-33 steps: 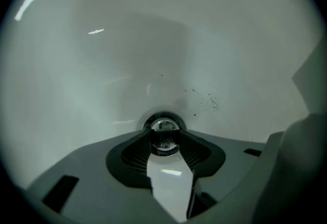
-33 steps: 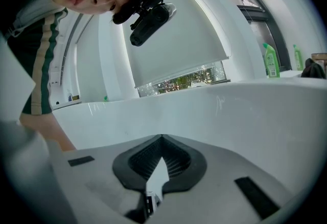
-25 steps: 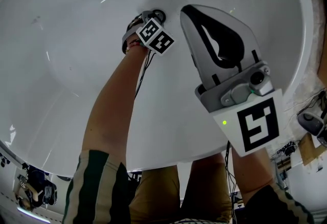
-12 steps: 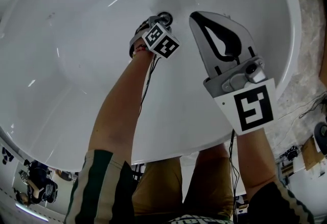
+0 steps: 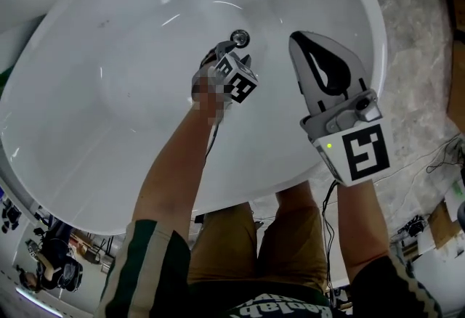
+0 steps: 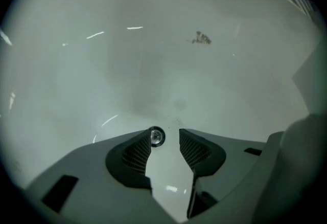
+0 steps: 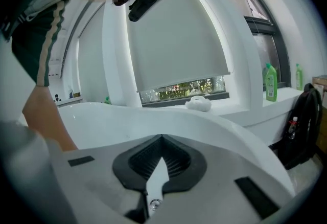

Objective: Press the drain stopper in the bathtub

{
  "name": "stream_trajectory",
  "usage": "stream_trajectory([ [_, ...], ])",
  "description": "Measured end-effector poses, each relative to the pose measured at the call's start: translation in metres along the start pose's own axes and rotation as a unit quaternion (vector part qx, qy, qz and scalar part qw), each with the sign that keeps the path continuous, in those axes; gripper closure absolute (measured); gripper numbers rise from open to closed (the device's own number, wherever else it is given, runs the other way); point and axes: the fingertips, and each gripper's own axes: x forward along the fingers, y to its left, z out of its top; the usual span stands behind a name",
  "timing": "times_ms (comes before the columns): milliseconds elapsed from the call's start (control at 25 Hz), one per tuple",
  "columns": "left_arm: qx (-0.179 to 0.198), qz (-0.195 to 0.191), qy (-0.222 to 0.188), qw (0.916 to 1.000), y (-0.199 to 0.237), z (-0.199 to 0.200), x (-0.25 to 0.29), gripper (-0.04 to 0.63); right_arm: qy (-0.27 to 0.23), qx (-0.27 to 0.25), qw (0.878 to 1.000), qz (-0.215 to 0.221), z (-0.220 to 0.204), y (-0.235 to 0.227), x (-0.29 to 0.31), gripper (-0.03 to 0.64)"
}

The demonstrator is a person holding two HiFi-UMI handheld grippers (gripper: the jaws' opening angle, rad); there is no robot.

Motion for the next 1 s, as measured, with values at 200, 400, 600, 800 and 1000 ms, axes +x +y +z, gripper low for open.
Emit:
stream_trajectory([
  [200,-0.016,-0.005,-0.035,0.9993,-0.013,0.022,-0.051,0.413,0.005,0.001,1.0,-0.008,0.028,0.007,-0.022,0.606],
  [400,-0.006,0.0,-0.069,0.9976,-0.014,0.039,-0.099,0.413,0.002,-0.009,1.0,-0.013,0.065,0.026,-0.037,0.606],
  [600,0.008,0.002,-0.098,0.9951,-0.021,0.046,-0.161,0.413,0.0,-0.023,1.0,-0.019,0.098,0.039,-0.059,0.606],
  [800,0.008,0.001,-0.136,0.9907,-0.032,0.061,-0.236,0.413,0.015,-0.033,0.999,-0.037,0.135,0.047,-0.09,0.606],
  [1000,0.001,0.003,-0.188,0.9822,-0.038,0.086,-0.317,0.413,-0.007,0.024,0.999,-0.041,0.174,0.081,-0.118,0.606],
])
